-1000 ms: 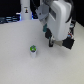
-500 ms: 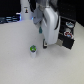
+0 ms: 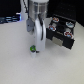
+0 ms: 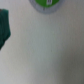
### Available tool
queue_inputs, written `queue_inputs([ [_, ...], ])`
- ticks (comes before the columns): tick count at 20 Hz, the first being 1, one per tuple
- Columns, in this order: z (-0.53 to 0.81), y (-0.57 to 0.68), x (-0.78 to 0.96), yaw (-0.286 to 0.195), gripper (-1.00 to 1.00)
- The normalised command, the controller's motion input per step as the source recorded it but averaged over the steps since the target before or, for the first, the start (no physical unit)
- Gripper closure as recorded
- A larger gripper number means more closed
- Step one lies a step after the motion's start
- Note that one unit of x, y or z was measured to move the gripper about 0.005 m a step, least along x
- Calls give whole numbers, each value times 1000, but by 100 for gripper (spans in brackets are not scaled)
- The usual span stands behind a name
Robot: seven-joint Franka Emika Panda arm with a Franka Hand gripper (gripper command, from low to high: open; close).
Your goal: Open the kcup holder, insert the kcup into the holder, and close the kcup holder
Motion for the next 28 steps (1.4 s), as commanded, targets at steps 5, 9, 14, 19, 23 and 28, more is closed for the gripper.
queue_inputs([
  [5,-256,-220,69,-250,-100],
  [9,-305,-130,156,-218,-100],
  [14,-274,-174,97,-219,-100],
  [19,-76,-79,-56,-151,100],
  [23,-11,-37,-44,-59,100],
  [28,-11,-14,4,-20,100],
])
